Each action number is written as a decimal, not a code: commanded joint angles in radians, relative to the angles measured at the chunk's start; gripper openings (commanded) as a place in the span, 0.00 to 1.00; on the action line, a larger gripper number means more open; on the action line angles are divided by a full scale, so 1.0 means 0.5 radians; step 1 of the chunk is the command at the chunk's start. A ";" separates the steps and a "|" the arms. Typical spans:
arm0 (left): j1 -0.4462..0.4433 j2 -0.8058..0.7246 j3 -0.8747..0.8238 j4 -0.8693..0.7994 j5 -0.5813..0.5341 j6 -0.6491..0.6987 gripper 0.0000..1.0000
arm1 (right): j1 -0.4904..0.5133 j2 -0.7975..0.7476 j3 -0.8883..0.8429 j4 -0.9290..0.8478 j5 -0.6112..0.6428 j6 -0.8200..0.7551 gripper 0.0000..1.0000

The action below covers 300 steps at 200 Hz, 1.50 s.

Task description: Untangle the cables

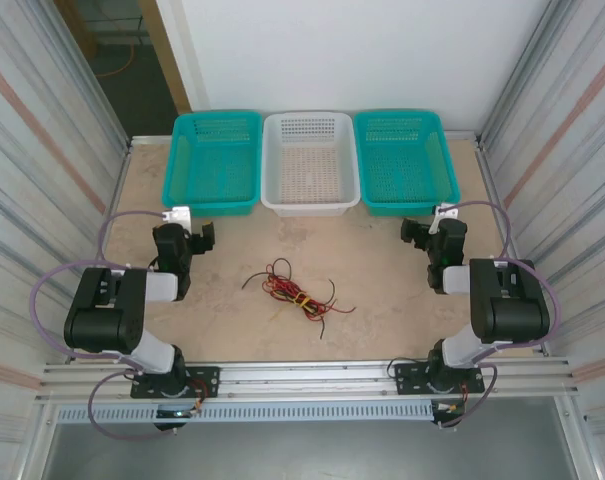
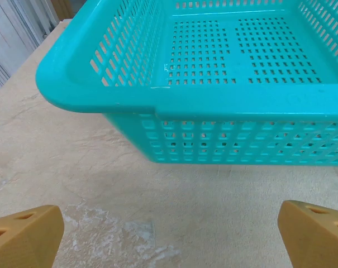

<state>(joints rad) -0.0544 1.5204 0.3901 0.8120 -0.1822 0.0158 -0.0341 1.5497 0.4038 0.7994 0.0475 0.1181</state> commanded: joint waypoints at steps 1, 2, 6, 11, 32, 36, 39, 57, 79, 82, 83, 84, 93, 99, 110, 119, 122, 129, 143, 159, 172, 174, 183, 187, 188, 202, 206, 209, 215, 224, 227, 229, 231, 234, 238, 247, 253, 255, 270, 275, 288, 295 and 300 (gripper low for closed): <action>-0.005 -0.022 0.004 0.032 0.009 0.027 0.99 | -0.011 -0.016 0.008 0.003 -0.021 -0.054 0.99; -0.005 -0.022 0.003 0.032 0.010 0.027 0.99 | -0.011 -0.016 0.007 0.004 -0.023 -0.055 0.99; -0.006 -0.022 0.004 0.033 0.010 0.027 0.99 | -0.011 -0.018 0.005 0.005 -0.021 -0.055 0.99; -0.005 -0.022 0.000 0.033 0.008 0.027 0.99 | -0.011 -0.017 0.007 0.003 -0.024 -0.055 0.99; -0.005 -0.022 -0.001 0.033 0.010 0.027 0.99 | -0.011 -0.018 0.007 0.004 -0.024 -0.055 0.99; -0.005 -0.022 -0.001 0.033 0.010 0.028 0.99 | -0.010 -0.019 0.007 0.003 -0.024 -0.053 0.99; -0.005 -0.022 -0.001 0.033 0.009 0.028 0.99 | -0.010 -0.017 0.006 0.005 -0.024 -0.053 0.99; -0.005 -0.022 -0.001 0.033 0.010 0.027 0.99 | -0.011 -0.016 0.006 0.003 -0.024 -0.052 0.99; -0.005 -0.022 -0.001 0.033 0.008 0.027 0.99 | -0.015 -0.017 0.009 0.001 -0.031 -0.052 0.99; -0.005 -0.022 -0.001 0.033 0.009 0.027 0.99 | -0.015 -0.015 0.010 0.000 -0.031 -0.052 0.99; -0.005 -0.022 -0.001 0.033 0.009 0.027 0.99 | -0.015 -0.014 0.011 0.000 -0.031 -0.051 0.99; -0.005 -0.022 -0.001 0.033 0.009 0.027 0.99 | -0.015 -0.015 0.011 0.001 -0.031 -0.051 0.99; -0.005 -0.022 0.000 0.033 0.008 0.027 0.99 | -0.015 -0.017 0.011 0.003 -0.031 -0.052 0.99; -0.005 -0.022 0.001 0.033 0.010 0.027 0.99 | -0.013 -0.017 0.011 0.000 -0.031 -0.052 0.99; -0.005 -0.022 -0.001 0.033 0.008 0.027 0.99 | -0.015 -0.017 0.010 0.001 -0.031 -0.052 0.99; -0.005 -0.022 -0.001 0.033 0.009 0.027 0.99 | -0.014 -0.016 0.010 0.000 -0.031 -0.052 0.99; -0.005 -0.022 -0.001 0.033 0.008 0.027 0.99 | -0.014 -0.018 0.008 0.002 -0.031 -0.052 0.99; -0.005 -0.022 0.002 0.031 0.009 0.027 0.99 | -0.015 -0.018 0.006 0.001 -0.031 -0.052 0.99; -0.005 -0.020 0.007 0.030 0.009 0.027 0.99 | -0.015 -0.018 0.007 0.001 -0.031 -0.051 0.99; -0.005 -0.022 0.002 0.030 0.009 0.027 0.99 | -0.015 -0.016 0.007 0.002 -0.031 -0.052 0.99; -0.005 -0.020 0.008 0.027 0.009 0.027 0.99 | -0.014 -0.016 0.008 0.001 -0.031 -0.052 0.99; -0.005 -0.019 0.006 0.027 0.009 0.027 0.99 | -0.014 -0.016 0.008 0.000 -0.031 -0.052 0.99; -0.002 -0.019 0.008 0.021 0.011 0.027 0.99 | -0.013 -0.016 0.006 0.001 -0.030 -0.052 0.99; 0.000 -0.019 0.011 0.016 0.014 0.024 0.99 | -0.014 -0.017 0.008 0.001 -0.031 -0.050 0.99; 0.001 -0.019 0.011 0.015 0.016 0.024 0.99 | -0.015 -0.017 0.008 0.002 -0.031 -0.051 0.99; 0.002 -0.019 0.013 0.010 0.021 0.022 0.99 | -0.014 -0.016 0.007 0.000 -0.031 -0.052 0.99; 0.004 -0.019 0.012 0.011 0.022 0.024 0.99 | -0.014 -0.016 0.006 0.000 -0.031 -0.050 0.99; 0.004 -0.019 0.011 0.011 0.022 0.024 0.99 | -0.014 -0.017 0.008 0.000 -0.031 -0.052 0.99; 0.002 -0.019 0.014 0.011 0.021 0.022 0.99 | -0.014 -0.017 0.008 0.002 -0.031 -0.052 0.99; 0.003 -0.019 0.012 0.011 0.021 0.021 0.99 | -0.012 -0.019 0.007 0.002 -0.031 -0.052 0.99; 0.004 -0.019 0.011 0.011 0.021 0.020 0.99 | -0.013 -0.017 0.007 0.000 -0.031 -0.052 0.99; 0.003 -0.021 0.011 0.011 0.025 0.020 0.99 | -0.014 -0.018 0.008 0.000 -0.031 -0.052 0.99; 0.003 -0.022 0.014 0.013 0.026 0.020 0.99 | -0.014 -0.017 0.008 0.002 -0.031 -0.052 0.99; 0.007 -0.022 0.012 0.014 0.031 0.020 0.99 | -0.013 -0.019 0.006 0.002 -0.031 -0.052 0.99; 0.010 -0.026 0.007 0.014 0.040 0.018 0.99 | -0.013 -0.019 0.006 0.003 -0.031 -0.052 0.99; 0.011 -0.039 0.001 0.030 0.050 0.026 0.95 | -0.015 -0.029 0.012 0.008 -0.018 -0.050 0.99; 0.008 -0.069 0.022 -0.010 0.026 0.027 0.93 | -0.004 -0.075 0.053 -0.101 0.039 -0.034 0.99; 0.012 -0.088 0.034 -0.054 0.027 0.025 0.92 | 0.000 -0.098 0.076 -0.167 0.071 -0.029 0.99; 0.009 -0.274 0.188 -0.557 0.002 0.028 0.94 | 0.001 -0.237 0.312 -0.720 0.213 0.054 0.99; 0.009 -0.311 0.243 -0.671 -0.055 0.012 0.96 | 0.002 -0.272 0.346 -0.802 0.214 0.061 0.99; 0.006 -0.439 0.289 -0.841 -0.230 -0.112 0.98 | 0.037 -0.411 0.309 -0.825 0.229 0.069 0.99; 0.006 -0.532 0.288 -0.937 -0.277 -0.186 0.99 | 0.073 -0.488 0.283 -0.846 0.322 0.102 0.99; 0.000 -0.593 0.294 -1.020 -0.309 -0.252 0.99 | 0.098 -0.537 0.283 -0.908 0.417 0.160 0.99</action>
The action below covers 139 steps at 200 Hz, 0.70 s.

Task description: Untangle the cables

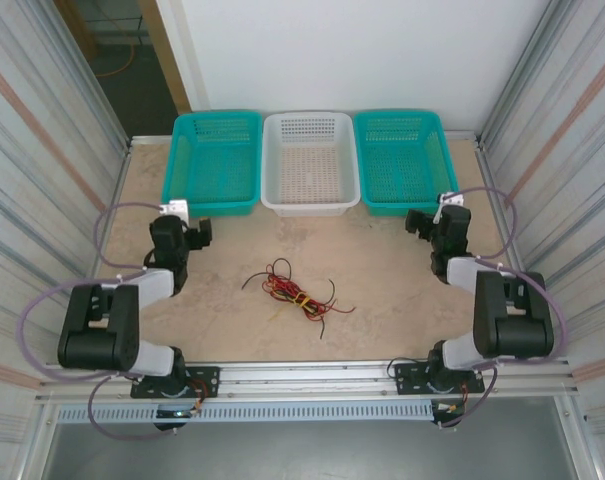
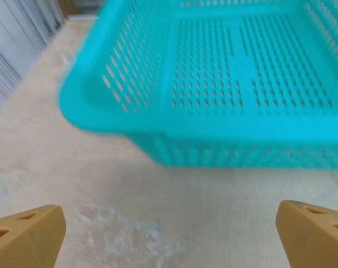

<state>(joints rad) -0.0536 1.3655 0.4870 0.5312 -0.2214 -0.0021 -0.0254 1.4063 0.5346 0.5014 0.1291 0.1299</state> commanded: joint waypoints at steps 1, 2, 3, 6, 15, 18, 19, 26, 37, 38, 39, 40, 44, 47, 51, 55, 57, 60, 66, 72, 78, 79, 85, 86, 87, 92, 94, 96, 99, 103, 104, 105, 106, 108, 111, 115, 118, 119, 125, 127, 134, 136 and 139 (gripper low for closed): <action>-0.002 -0.295 0.103 -0.477 -0.236 -0.230 0.99 | 0.082 -0.261 0.022 -0.331 0.263 0.150 0.99; -0.003 -0.309 0.105 -0.493 -0.242 -0.247 0.99 | 0.083 -0.271 0.025 -0.351 0.283 0.164 0.99; -0.003 -0.322 0.107 -0.511 -0.249 -0.262 0.99 | 0.084 -0.281 0.032 -0.372 0.301 0.178 0.99; -0.008 -0.353 0.117 -0.566 -0.266 -0.300 0.99 | 0.088 -0.308 0.051 -0.446 0.338 0.222 0.99; -0.044 -0.430 0.141 -0.688 -0.334 -0.366 0.98 | 0.087 -0.373 0.120 -0.706 0.402 0.371 0.99; -0.074 -0.450 0.145 -0.716 -0.374 -0.377 0.98 | 0.089 -0.389 0.142 -0.785 0.424 0.414 0.99; -0.084 -0.457 0.145 -0.723 -0.389 -0.381 0.98 | 0.088 -0.394 0.148 -0.811 0.431 0.428 0.99; -0.153 -0.495 0.164 -0.788 -0.496 -0.392 0.99 | 0.092 -0.430 0.195 -0.986 0.455 0.514 0.99; -0.246 -0.536 0.187 -0.854 -0.598 -0.393 0.99 | 0.113 -0.492 0.210 -1.156 0.461 0.592 0.99; -0.252 -0.538 0.188 -0.860 -0.604 -0.396 0.99 | 0.117 -0.499 0.208 -1.164 0.462 0.597 0.99; -0.258 -0.539 0.190 -0.866 -0.608 -0.397 0.99 | 0.119 -0.505 0.205 -1.171 0.462 0.600 0.99; -0.261 -0.540 0.191 -0.872 -0.612 -0.400 0.99 | 0.123 -0.512 0.201 -1.174 0.463 0.604 0.99; -0.282 -0.540 0.201 -0.905 -0.620 -0.427 0.99 | 0.138 -0.536 0.193 -1.211 0.463 0.619 0.99; -0.289 -0.540 0.213 -0.942 -0.622 -0.455 0.99 | 0.148 -0.557 0.193 -1.239 0.462 0.630 0.99; -0.294 -0.538 0.239 -1.019 -0.611 -0.511 0.98 | 0.156 -0.584 0.199 -1.303 0.453 0.648 0.99; -0.297 -0.530 0.274 -1.116 -0.598 -0.582 0.97 | 0.166 -0.608 0.207 -1.365 0.443 0.663 0.99; -0.298 -0.527 0.295 -1.174 -0.586 -0.623 0.97 | 0.172 -0.619 0.212 -1.394 0.439 0.670 0.99; -0.298 -0.523 0.332 -1.268 -0.573 -0.689 0.97 | 0.181 -0.642 0.222 -1.438 0.440 0.683 0.99; -0.300 -0.519 0.404 -1.440 -0.532 -0.810 0.96 | 0.214 -0.690 0.232 -1.527 0.453 0.715 0.99; -0.313 -0.521 0.459 -1.595 -0.472 -0.903 0.94 | 0.250 -0.745 0.244 -1.611 0.486 0.762 0.99; -0.336 -0.534 0.489 -1.684 -0.398 -0.947 0.95 | 0.279 -0.807 0.257 -1.710 0.499 0.813 0.99; -0.343 -0.537 0.494 -1.697 -0.387 -0.953 0.95 | 0.285 -0.816 0.261 -1.724 0.498 0.819 0.99; -0.386 -0.565 0.505 -1.749 -0.331 -0.980 0.95 | 0.305 -0.899 0.268 -1.809 0.484 0.879 0.99; -0.394 -0.571 0.508 -1.756 -0.323 -0.982 0.94 | 0.308 -0.909 0.268 -1.828 0.483 0.897 0.99; -0.403 -0.577 0.509 -1.763 -0.311 -0.984 0.94 | 0.310 -0.919 0.270 -1.846 0.479 0.917 0.99; -0.445 -0.608 0.515 -1.805 -0.270 -0.997 0.94 | 0.306 -0.973 0.281 -1.954 0.455 1.037 0.99; -0.461 -0.623 0.516 -1.820 -0.257 -1.002 0.94 | 0.301 -0.990 0.288 -2.005 0.442 1.085 0.99; -0.479 -0.638 0.517 -1.836 -0.244 -1.007 0.93 | 0.294 -1.010 0.291 -2.051 0.426 1.131 0.99; -0.504 -0.661 0.519 -1.857 -0.217 -1.020 0.93 | 0.282 -1.030 0.295 -2.110 0.383 1.180 0.99; -0.532 -0.690 0.518 -1.882 -0.173 -1.029 0.93 | 0.261 -1.058 0.296 -2.147 0.276 1.197 0.99; -0.539 -0.698 0.516 -1.886 -0.156 -1.033 0.92 | 0.257 -1.064 0.296 -2.152 0.244 1.191 0.99; -0.546 -0.702 0.516 -1.890 -0.140 -1.034 0.92 | 0.254 -1.068 0.296 -2.156 0.211 1.188 0.99; -0.551 -0.712 0.515 -1.895 -0.123 -1.038 0.92 | 0.252 -1.072 0.298 -2.159 0.176 1.181 0.99; -0.560 -0.729 0.516 -1.903 -0.088 -1.041 0.91 | 0.250 -1.079 0.293 -2.160 0.113 1.173 0.99; -0.573 -0.752 0.513 -1.912 -0.033 -1.046 0.90 | 0.262 -1.088 0.291 -2.164 0.037 1.158 0.99; -0.589 -0.780 0.511 -1.927 0.043 -1.052 0.89 | 0.307 -1.086 0.293 -2.187 -0.007 1.162 0.99; -0.599 -0.801 0.510 -1.934 0.095 -1.061 0.89 | 0.360 -1.082 0.302 -2.223 0.004 1.172 0.99; -0.600 -0.807 0.510 -1.937 0.115 -1.065 0.89 | 0.382 -1.079 0.307 -2.234 0.014 1.177 0.99; -0.623 -0.846 0.503 -1.958 0.214 -1.090 0.89 | 0.532 -1.054 0.346 -2.335 0.125 1.218 0.99; -0.631 -0.858 0.502 -1.967 0.242 -1.102 0.89 | 0.583 -1.041 0.364 -2.371 0.172 1.231 0.99; -0.648 -0.899 0.496 -1.996 0.312 -1.146 0.90 | 0.804 -0.986 0.437 -2.488 0.347 1.281 0.99; -0.654 -0.911 0.493 -2.004 0.324 -1.161 0.90 | 0.871 -0.968 0.455 -2.522 0.408 1.304 0.99; -0.664 -0.928 0.487 -2.017 0.343 -1.177 0.90 | 0.974 -0.947 0.502 -2.587 0.506 1.352 0.99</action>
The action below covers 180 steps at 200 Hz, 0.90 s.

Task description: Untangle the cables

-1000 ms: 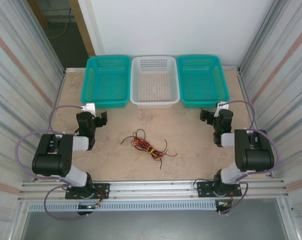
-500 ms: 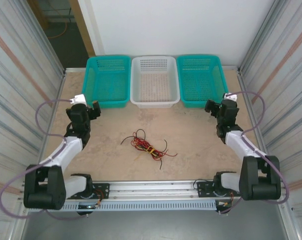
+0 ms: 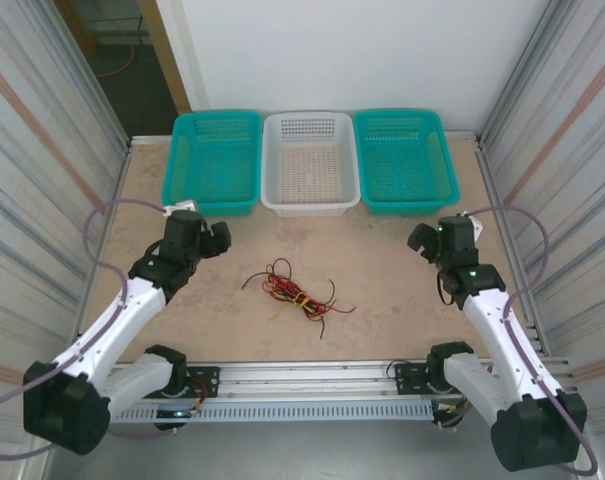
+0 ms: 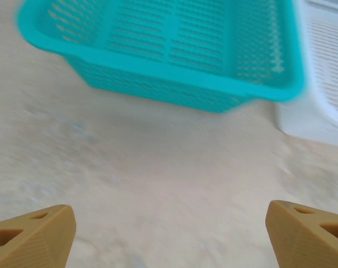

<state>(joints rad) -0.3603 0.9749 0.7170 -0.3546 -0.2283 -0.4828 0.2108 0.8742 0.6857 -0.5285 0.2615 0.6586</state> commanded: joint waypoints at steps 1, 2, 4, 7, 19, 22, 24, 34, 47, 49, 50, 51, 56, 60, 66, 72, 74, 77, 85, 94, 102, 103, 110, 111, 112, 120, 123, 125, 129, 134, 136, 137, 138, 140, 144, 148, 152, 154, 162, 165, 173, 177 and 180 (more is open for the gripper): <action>-0.053 -0.153 0.027 -0.248 0.362 -0.223 0.90 | 0.536 0.133 0.213 -0.550 0.276 0.312 0.99; -0.054 -0.158 0.024 -0.253 0.366 -0.230 0.90 | 0.569 0.143 0.228 -0.572 0.311 0.332 0.99; -0.058 -0.165 0.019 -0.260 0.377 -0.238 0.90 | 0.637 0.165 0.257 -0.617 0.381 0.376 0.99; -0.062 -0.184 0.012 -0.269 0.395 -0.253 0.90 | 0.737 0.200 0.294 -0.681 0.484 0.441 0.99; -0.065 -0.239 -0.026 -0.273 0.462 -0.294 0.90 | 1.091 0.333 0.411 -0.757 0.665 0.457 0.99; -0.066 -0.253 -0.032 -0.272 0.480 -0.301 0.90 | 1.184 0.356 0.423 -0.743 0.702 0.432 0.99; -0.066 -0.259 -0.039 -0.272 0.482 -0.303 0.90 | 1.246 0.368 0.433 -0.733 0.735 0.423 0.99; -0.065 -0.288 -0.058 -0.262 0.502 -0.317 0.90 | 1.534 0.408 0.442 -0.612 0.851 0.325 0.99; -0.059 -0.287 -0.041 -0.251 0.528 -0.327 0.91 | 1.802 0.459 0.438 -0.339 0.682 0.069 0.95; -0.057 -0.282 -0.036 -0.249 0.534 -0.331 0.90 | 1.821 0.473 0.449 -0.318 0.633 0.049 0.95; -0.056 -0.280 -0.032 -0.250 0.538 -0.332 0.91 | 1.833 0.480 0.454 -0.309 0.607 0.039 0.94; -0.054 -0.277 -0.029 -0.249 0.540 -0.332 0.91 | 1.843 0.489 0.460 -0.304 0.582 0.028 0.94; -0.050 -0.262 -0.012 -0.245 0.553 -0.343 0.90 | 1.877 0.533 0.497 -0.271 0.442 -0.011 0.91; -0.048 -0.246 0.002 -0.248 0.557 -0.356 0.90 | 1.904 0.574 0.523 -0.244 0.336 -0.049 0.87; -0.043 -0.219 0.023 -0.266 0.555 -0.377 0.89 | 1.951 0.639 0.560 -0.232 0.253 -0.095 0.84; -0.039 -0.192 0.044 -0.291 0.530 -0.414 0.88 | 2.014 0.717 0.613 -0.265 0.248 -0.109 0.83; -0.038 -0.183 0.052 -0.307 0.522 -0.425 0.88 | 2.029 0.740 0.632 -0.277 0.249 -0.115 0.83; -0.037 -0.173 0.066 -0.327 0.495 -0.449 0.88 | 2.051 0.779 0.658 -0.294 0.244 -0.124 0.83; -0.038 -0.148 0.079 -0.369 0.440 -0.509 0.87 | 2.074 0.877 0.730 -0.348 0.211 -0.141 0.79; -0.034 -0.136 0.071 -0.378 0.402 -0.565 0.86 | 2.075 0.974 0.788 -0.388 0.171 -0.149 0.76; -0.037 -0.144 0.038 -0.343 0.401 -0.592 0.86 | 2.076 1.046 0.825 -0.398 0.153 -0.157 0.73; -0.037 -0.143 0.035 -0.338 0.403 -0.597 0.86 | 2.076 1.056 0.830 -0.397 0.146 -0.159 0.73; -0.036 -0.157 0.005 -0.306 0.414 -0.623 0.86 | 2.076 1.102 0.849 -0.374 0.109 -0.181 0.70; -0.036 -0.159 -0.001 -0.300 0.415 -0.628 0.86 | 2.076 1.108 0.852 -0.372 0.103 -0.185 0.70; -0.035 -0.160 -0.004 -0.297 0.416 -0.630 0.86 | 2.076 1.113 0.856 -0.369 0.098 -0.188 0.70; -0.032 -0.174 -0.032 -0.280 0.418 -0.660 0.86 | 2.086 1.152 0.881 -0.352 0.092 -0.207 0.70; -0.031 -0.176 -0.039 -0.276 0.418 -0.666 0.86 | 2.092 1.166 0.891 -0.350 0.100 -0.212 0.70; -0.031 -0.179 -0.042 -0.276 0.416 -0.668 0.86 | 2.096 1.178 0.897 -0.348 0.110 -0.216 0.69; -0.031 -0.186 -0.047 -0.285 0.408 -0.677 0.86 | 2.101 1.196 0.908 -0.348 0.120 -0.223 0.69; -0.031 -0.192 -0.047 -0.305 0.395 -0.685 0.86 | 2.106 1.225 0.928 -0.352 0.134 -0.228 0.68; -0.031 -0.194 -0.047 -0.314 0.387 -0.687 0.86 | 2.108 1.235 0.934 -0.354 0.138 -0.230 0.68; -0.031 -0.196 -0.047 -0.318 0.382 -0.689 0.86 | 2.109 1.239 0.935 -0.354 0.142 -0.231 0.68; -0.031 -0.197 -0.047 -0.324 0.379 -0.690 0.86 | 2.111 1.244 0.938 -0.356 0.145 -0.232 0.67; -0.031 -0.200 -0.047 -0.332 0.368 -0.692 0.86 | 2.114 1.255 0.942 -0.357 0.150 -0.234 0.67; -0.032 -0.207 -0.047 -0.353 0.348 -0.694 0.86 | 2.120 1.274 0.952 -0.355 0.158 -0.238 0.66; -0.033 -0.214 -0.047 -0.364 0.329 -0.699 0.86 | 2.126 1.290 0.957 -0.348 0.162 -0.245 0.66; -0.033 -0.223 -0.048 -0.377 0.314 -0.698 0.86 | 2.132 1.305 0.960 -0.341 0.159 -0.249 0.66; -0.033 -0.227 -0.049 -0.379 0.305 -0.697 0.86 | 2.135 1.312 0.965 -0.338 0.158 -0.251 0.66; -0.031 -0.247 -0.049 -0.400 0.282 -0.700 0.86 | 2.144 1.345 0.980 -0.330 0.152 -0.255 0.65; -0.033 -0.253 -0.050 -0.403 0.275 -0.698 0.86 | 2.150 1.357 0.985 -0.332 0.150 -0.258 0.64; -0.031 -0.270 -0.053 -0.407 0.259 -0.692 0.87 | 2.166 1.393 1.012 -0.338 0.159 -0.267 0.63; -0.031 -0.276 -0.055 -0.406 0.252 -0.692 0.87 | 2.175 1.412 1.031 -0.348 0.160 -0.272 0.63; -0.031 -0.280 -0.057 -0.406 0.247 -0.691 0.87 | 2.181 1.426 1.044 -0.357 0.161 -0.274 0.62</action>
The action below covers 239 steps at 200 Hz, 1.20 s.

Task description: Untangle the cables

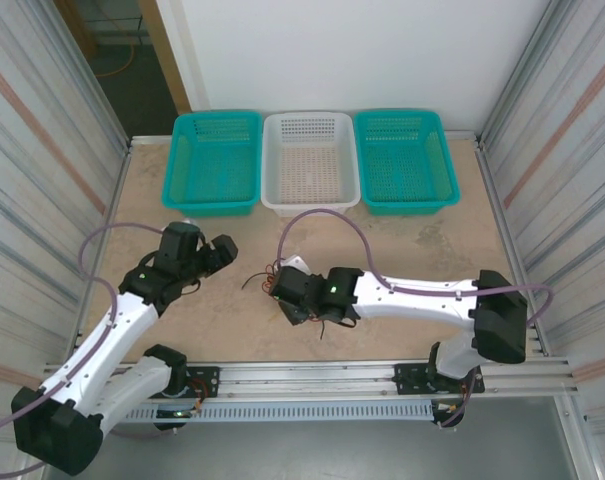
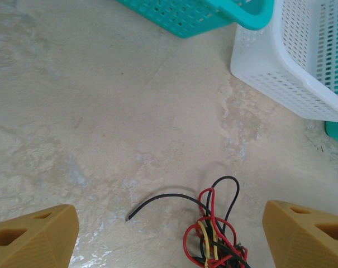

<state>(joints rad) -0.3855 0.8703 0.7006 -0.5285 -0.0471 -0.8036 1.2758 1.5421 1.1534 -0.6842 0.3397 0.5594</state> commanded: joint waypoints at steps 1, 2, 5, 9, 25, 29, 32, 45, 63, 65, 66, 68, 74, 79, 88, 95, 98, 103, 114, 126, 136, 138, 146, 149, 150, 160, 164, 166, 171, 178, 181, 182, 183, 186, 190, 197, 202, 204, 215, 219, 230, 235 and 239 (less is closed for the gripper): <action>0.019 -0.073 -0.024 -0.057 -0.118 -0.051 0.87 | 0.052 0.095 0.114 -0.047 0.006 -0.077 0.62; 0.019 -0.074 -0.027 -0.057 -0.119 -0.052 0.87 | 0.054 0.099 0.119 -0.051 0.007 -0.078 0.62; 0.021 -0.078 -0.027 -0.054 -0.121 -0.052 0.87 | 0.060 0.107 0.133 -0.058 0.009 -0.080 0.62; 0.022 -0.078 -0.031 -0.051 -0.123 -0.053 0.87 | 0.066 0.118 0.150 -0.066 0.011 -0.082 0.62; 0.024 -0.077 -0.044 -0.020 -0.112 -0.063 0.87 | 0.097 0.131 0.204 -0.098 0.039 -0.074 0.66; 0.025 -0.075 -0.050 -0.008 -0.105 -0.066 0.87 | 0.103 0.133 0.218 -0.110 0.052 -0.071 0.68; 0.025 -0.073 -0.053 0.001 -0.098 -0.069 0.87 | 0.109 0.133 0.229 -0.123 0.060 -0.066 0.70; 0.025 -0.061 -0.069 0.043 -0.065 -0.085 0.86 | 0.131 0.135 0.276 -0.193 0.122 -0.052 0.86; 0.025 -0.032 -0.097 0.144 0.029 -0.078 0.86 | 0.148 0.114 0.294 -0.239 0.138 -0.045 0.91; 0.025 -0.026 -0.097 0.155 0.046 -0.073 0.86 | 0.148 0.109 0.291 -0.238 0.132 -0.042 0.91; 0.025 -0.021 -0.096 0.161 0.056 -0.070 0.86 | 0.148 0.108 0.290 -0.237 0.131 -0.042 0.91; 0.025 -0.014 -0.095 0.170 0.071 -0.067 0.86 | 0.148 0.105 0.287 -0.235 0.128 -0.040 0.92; 0.025 0.016 -0.089 0.192 0.119 -0.048 0.86 | 0.150 0.094 0.280 -0.232 0.114 -0.031 0.92; 0.024 0.039 -0.083 0.202 0.147 -0.044 0.85 | 0.151 0.088 0.272 -0.225 0.100 -0.025 0.92; 0.025 0.078 -0.079 0.210 0.177 -0.049 0.84 | 0.159 0.081 0.257 -0.205 0.082 -0.021 0.92; 0.022 0.101 -0.082 0.212 0.183 -0.055 0.83 | 0.163 0.089 0.247 -0.196 0.079 -0.008 0.92; 0.024 0.104 -0.082 0.211 0.183 -0.061 0.83 | 0.163 0.093 0.246 -0.196 0.082 -0.002 0.92; 0.024 0.113 -0.087 0.213 0.189 -0.064 0.82 | 0.163 0.109 0.245 -0.197 0.096 0.012 0.91; 0.024 0.116 -0.097 0.231 0.201 -0.060 0.81 | 0.156 0.151 0.261 -0.222 0.163 0.055 0.89; 0.024 0.113 -0.103 0.238 0.216 -0.053 0.80 | 0.124 0.201 0.286 -0.233 0.172 0.077 0.84; 0.025 0.112 -0.103 0.238 0.215 -0.035 0.81 | 0.101 0.242 0.305 -0.229 0.156 0.081 0.80; 0.023 0.112 -0.103 0.238 0.216 -0.030 0.80 | 0.096 0.249 0.310 -0.228 0.152 0.081 0.79; 0.025 0.113 -0.103 0.235 0.214 -0.010 0.80 | 0.087 0.288 0.328 -0.220 0.127 0.073 0.76; 0.025 0.112 -0.103 0.230 0.212 -0.003 0.80 | 0.087 0.302 0.333 -0.218 0.122 0.072 0.75; 0.025 0.112 -0.103 0.228 0.210 -0.002 0.80 | 0.087 0.305 0.336 -0.218 0.122 0.072 0.74; 0.026 0.118 -0.101 0.211 0.206 0.016 0.80 | 0.087 0.355 0.356 -0.216 0.110 0.072 0.72; 0.027 0.123 -0.100 0.208 0.209 0.021 0.80 | 0.087 0.377 0.364 -0.222 0.109 0.074 0.70; 0.027 0.122 -0.098 0.207 0.213 0.023 0.80 | 0.087 0.387 0.367 -0.223 0.111 0.077 0.70; 0.028 0.127 -0.094 0.206 0.216 0.031 0.80 | 0.087 0.409 0.376 -0.235 0.124 0.087 0.69; 0.028 0.128 -0.091 0.206 0.220 0.037 0.80 | 0.085 0.437 0.381 -0.248 0.153 0.103 0.67; 0.028 0.128 -0.091 0.208 0.223 0.039 0.80 | 0.082 0.444 0.382 -0.253 0.164 0.109 0.66; 0.028 0.128 -0.091 0.208 0.226 0.039 0.80 | 0.081 0.448 0.381 -0.255 0.167 0.110 0.66; 0.028 0.128 -0.091 0.209 0.226 0.038 0.80 | 0.081 0.449 0.381 -0.257 0.172 0.111 0.65; 0.026 0.130 -0.091 0.215 0.232 0.037 0.80 | 0.077 0.459 0.379 -0.262 0.180 0.118 0.65; 0.028 0.131 -0.093 0.221 0.237 0.039 0.80 | 0.072 0.468 0.378 -0.267 0.194 0.127 0.63; 0.026 0.134 -0.098 0.238 0.251 0.039 0.80 | 0.056 0.480 0.372 -0.278 0.210 0.144 0.61; 0.027 0.137 -0.105 0.251 0.260 0.038 0.80 | 0.044 0.485 0.369 -0.282 0.213 0.153 0.60; 0.027 0.138 -0.106 0.257 0.262 0.035 0.80 | 0.038 0.487 0.366 -0.282 0.213 0.158 0.60; 0.026 0.150 -0.118 0.276 0.278 0.033 0.80 | 0.008 0.496 0.357 -0.284 0.216 0.172 0.56; 0.028 0.155 -0.120 0.282 0.287 0.028 0.80 | 0.002 0.500 0.356 -0.287 0.219 0.176 0.53; 0.027 0.170 -0.122 0.290 0.303 0.027 0.79 | -0.014 0.505 0.361 -0.296 0.240 0.187 0.48; 0.028 0.176 -0.119 0.290 0.313 0.028 0.79 | -0.019 0.505 0.360 -0.297 0.246 0.188 0.45; 0.028 0.182 -0.117 0.292 0.318 0.027 0.79 | -0.023 0.506 0.359 -0.295 0.244 0.186 0.42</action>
<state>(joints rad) -0.3790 0.9474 0.6579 -0.4053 0.0799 -0.8085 1.2835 1.7821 1.3140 -0.7940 0.4191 0.6216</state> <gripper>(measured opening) 0.794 0.475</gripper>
